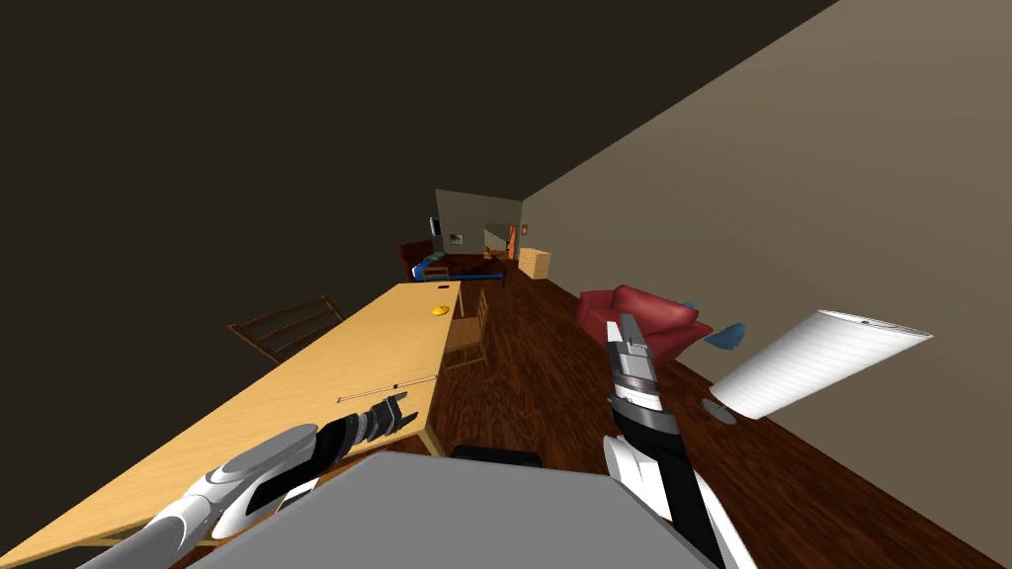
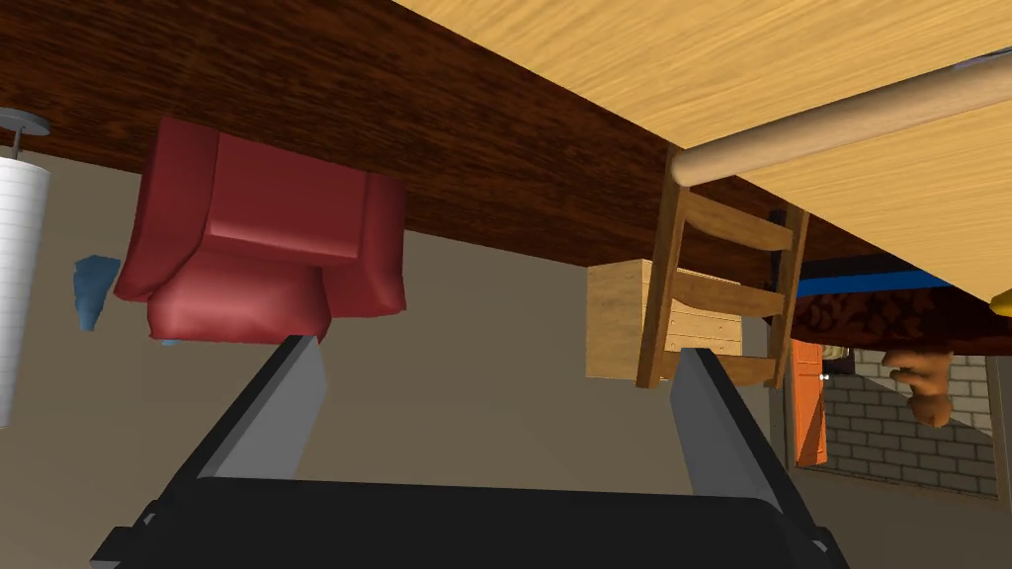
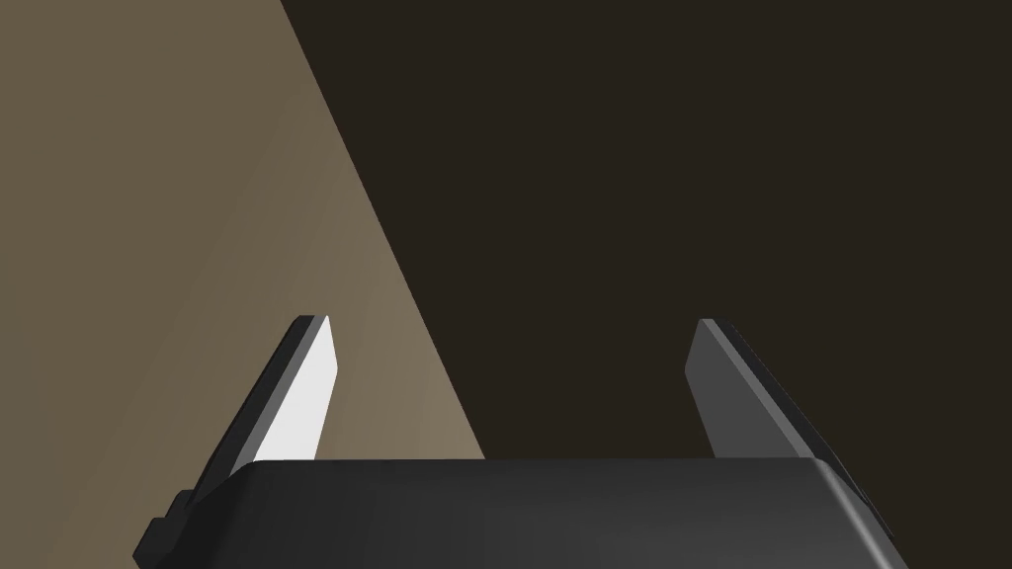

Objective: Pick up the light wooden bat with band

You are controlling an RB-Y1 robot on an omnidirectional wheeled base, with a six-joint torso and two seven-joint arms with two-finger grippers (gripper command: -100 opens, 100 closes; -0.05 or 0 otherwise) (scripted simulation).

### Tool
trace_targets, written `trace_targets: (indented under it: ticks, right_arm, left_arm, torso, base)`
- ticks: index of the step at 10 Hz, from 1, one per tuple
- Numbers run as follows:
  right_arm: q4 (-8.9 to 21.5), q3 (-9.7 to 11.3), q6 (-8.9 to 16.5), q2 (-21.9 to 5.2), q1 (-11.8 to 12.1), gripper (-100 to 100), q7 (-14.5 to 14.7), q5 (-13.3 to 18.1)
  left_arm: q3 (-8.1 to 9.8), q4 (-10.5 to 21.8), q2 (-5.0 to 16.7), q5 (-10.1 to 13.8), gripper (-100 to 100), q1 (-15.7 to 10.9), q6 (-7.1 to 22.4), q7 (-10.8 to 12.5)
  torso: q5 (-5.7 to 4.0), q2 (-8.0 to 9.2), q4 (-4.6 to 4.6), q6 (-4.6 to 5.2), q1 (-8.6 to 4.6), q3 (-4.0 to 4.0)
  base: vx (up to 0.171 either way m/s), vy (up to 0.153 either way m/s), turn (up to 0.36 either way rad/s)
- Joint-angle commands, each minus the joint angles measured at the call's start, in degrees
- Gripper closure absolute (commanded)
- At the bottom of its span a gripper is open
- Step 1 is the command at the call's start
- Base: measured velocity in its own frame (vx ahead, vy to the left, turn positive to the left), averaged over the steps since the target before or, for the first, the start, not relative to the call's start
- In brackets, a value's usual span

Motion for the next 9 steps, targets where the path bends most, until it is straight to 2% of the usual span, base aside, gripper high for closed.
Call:
trace_targets:
  ticks: [1, 2, 3, 4, 5, 7, 9]
  right_arm:
    - [0.0, 0.0, 0.0, 0.0, 0.0, 0, 0.0, 0.0]
    - [0.0, 0.0, 0.0, 0.0, 0.0, 0, 0.0, 0.0]
    - [0.0, 0.0, 0.0, 0.0, 0.0, 0, 0.0, 0.0]
    - [0.0, -0.01, 0.0, 0.0, 0.01, 0, 0.0, 0.0]
    - [0.0, 0.0, 0.0, 0.0, 0.0, 0, 0.0, 0.0]
    - [0.0, 0.0, 0.0, 0.0, 0.0, 0, 0.0, 0.0]
    - [0.0, -0.01, 0.0, 0.0, 0.01, 0, 0.0, 0.0]
  left_arm:
    - [-0.8, 1.76, 1.36, -1.03, -100, -0.27, 0.16, 0.13]
    - [-2.04, 4.58, 2.66, -3.03, -100, -0.66, -0.29, -0.74]
    - [-2.04, 4.72, 2.66, -3.03, -100, -0.66, -0.29, -0.74]
    - [-3.28, 7.13, 3.86, -4.95, -100, -1.02, -0.77, -1.59]
    - [-3.28, 7.57, 3.86, -4.95, -100, -1.02, -0.77, -1.59]
    - [-5.75, 11.81, 5.88, -8.53, -100, -1.64, -1.8, -3.22]
    - [-5.75, 12.92, 5.88, -8.53, -100, -1.64, -1.8, -3.22]
  torso:
    - [0.0, 0.0, 0.0, 0.0, 0.0, 0.0]
    - [0.0, 0.03, 0.01, -0.02, 0.0, 0.02]
    - [-0.01, 0.01, 0.0, 0.0, 0.01, 0.01]
    - [0.0, 0.02, 0.0, -0.04, -0.01, 0.01]
    - [-0.01, -0.03, 0.0, 0.0, -0.02, -0.02]
    - [0.0, -0.02, 0.0, -0.01, 0.02, -0.01]
    - [0.01, -0.1, -0.02, -0.05, 0.05, -0.06]
  base:
    - [0.054, 0.006, -0.115]
    - [0.068, 0.006, -0.195]
    - [0.064, 0.007, -0.076]
    - [0.08, 0.002, -0.147]
    - [0.063, 0.015, -0.094]
    - [0.092, 0.023, -0.233]
    - [0.068, 0.017, -0.01]
